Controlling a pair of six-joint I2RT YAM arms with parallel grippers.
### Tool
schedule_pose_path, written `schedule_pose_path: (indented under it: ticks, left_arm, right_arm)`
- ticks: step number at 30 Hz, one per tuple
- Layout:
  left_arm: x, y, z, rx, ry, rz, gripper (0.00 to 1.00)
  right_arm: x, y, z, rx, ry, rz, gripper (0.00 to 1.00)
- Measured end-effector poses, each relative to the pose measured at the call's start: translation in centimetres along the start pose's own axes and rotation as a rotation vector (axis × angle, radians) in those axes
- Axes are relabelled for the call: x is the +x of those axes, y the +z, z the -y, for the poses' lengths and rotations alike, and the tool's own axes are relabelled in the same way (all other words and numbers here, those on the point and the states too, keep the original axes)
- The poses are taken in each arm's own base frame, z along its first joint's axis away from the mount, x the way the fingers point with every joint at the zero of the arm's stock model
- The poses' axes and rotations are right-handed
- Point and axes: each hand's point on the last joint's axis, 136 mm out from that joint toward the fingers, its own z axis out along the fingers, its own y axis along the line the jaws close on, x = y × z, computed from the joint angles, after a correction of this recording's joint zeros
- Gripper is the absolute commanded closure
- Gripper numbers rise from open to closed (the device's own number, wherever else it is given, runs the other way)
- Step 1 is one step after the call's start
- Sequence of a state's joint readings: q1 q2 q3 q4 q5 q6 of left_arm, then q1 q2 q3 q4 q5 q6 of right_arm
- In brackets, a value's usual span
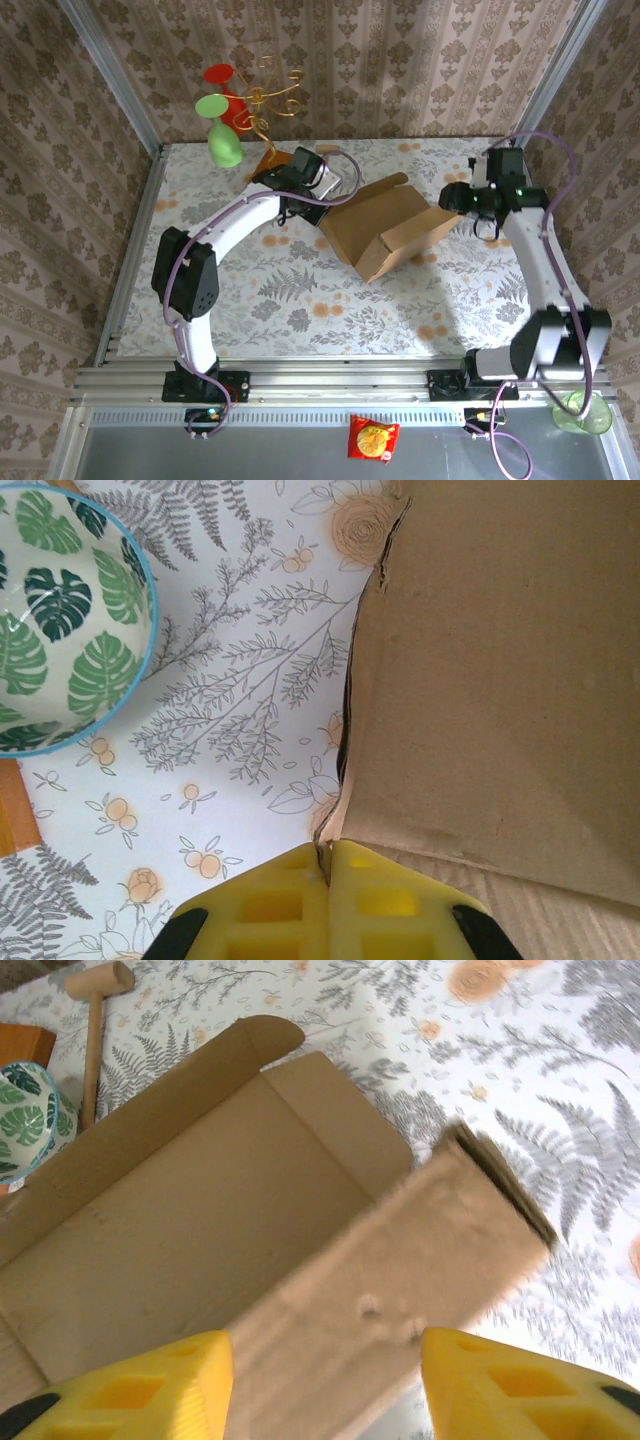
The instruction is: Fold the paper box
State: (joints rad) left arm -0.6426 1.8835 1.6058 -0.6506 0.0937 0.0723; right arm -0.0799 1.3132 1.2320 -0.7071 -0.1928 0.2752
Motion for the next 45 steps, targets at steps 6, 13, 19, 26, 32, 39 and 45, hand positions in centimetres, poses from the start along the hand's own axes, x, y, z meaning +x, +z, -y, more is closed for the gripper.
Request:
schedule_pose_path:
  ticks: [6, 13, 19, 26, 32, 39, 45]
  left_arm:
    - [0.7, 0.2, 0.7, 0.008, -0.008, -0.016, 1.0]
    - [0.4, -0.1, 0.8, 0.008, -0.017, -0.003, 1.0]
    - [-0.2, -1.3, 0.9, 0.006, -0.033, 0.029, 1.0]
    - [-1.7, -3.7, 0.4, -0.037, -0.004, 0.107, 1.0]
    - [-2.9, -7.3, 0.5, -0.052, 0.109, 0.217, 1.0]
    - [-2.2, -7.6, -0.3, -0.04, 0.177, 0.22, 1.0]
    - [-1.1, -7.0, -1.7, -0.043, 0.189, 0.195, 1.0]
  right_arm:
    - [0.7, -4.8, 0.8, 0.061, 0.288, 0.076, 0.35]
    - [5.2, -2.6, 0.9, 0.046, 0.622, -0.08, 0.27]
    - [5.5, -0.3, -0.1, 0.0, 0.758, -0.156, 0.28]
    - [3.6, -1.6, -0.3, 0.002, 0.719, -0.097, 0.33]
    - [0.2, -2.2, -0.7, -0.04, 0.497, 0.038, 0.39]
    - [-4.7, 2.2, -2.4, -0.144, 0.109, 0.129, 0.35]
    - [-3.3, 7.7, -2.2, -0.18, -0.135, 0.027, 0.24]
